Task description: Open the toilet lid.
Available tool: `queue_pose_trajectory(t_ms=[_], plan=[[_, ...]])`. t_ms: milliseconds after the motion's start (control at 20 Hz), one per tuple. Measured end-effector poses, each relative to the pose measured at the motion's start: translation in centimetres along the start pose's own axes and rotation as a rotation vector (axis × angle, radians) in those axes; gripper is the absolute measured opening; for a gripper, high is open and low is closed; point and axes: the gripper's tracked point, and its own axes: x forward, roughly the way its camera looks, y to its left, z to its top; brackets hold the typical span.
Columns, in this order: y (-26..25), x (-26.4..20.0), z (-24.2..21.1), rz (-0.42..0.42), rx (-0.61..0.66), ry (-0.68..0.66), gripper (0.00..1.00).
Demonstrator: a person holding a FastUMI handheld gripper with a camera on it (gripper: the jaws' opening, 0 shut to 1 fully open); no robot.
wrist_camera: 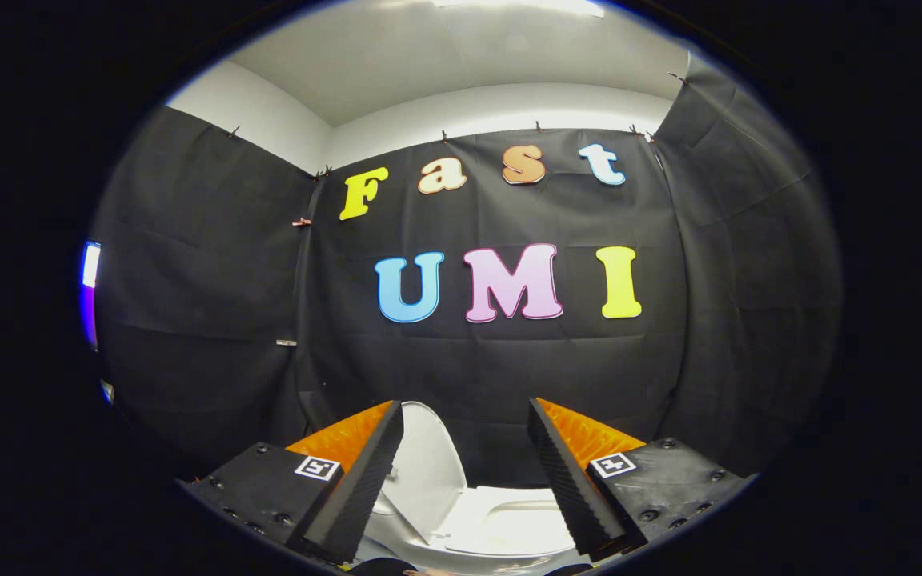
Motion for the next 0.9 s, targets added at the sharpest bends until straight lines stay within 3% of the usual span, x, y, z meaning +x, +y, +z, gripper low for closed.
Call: queue_pose_trajectory(t_ms=[900], plan=[[-0.08,-0.22,0.15,0.002,0.012,-0.003,0.98]])
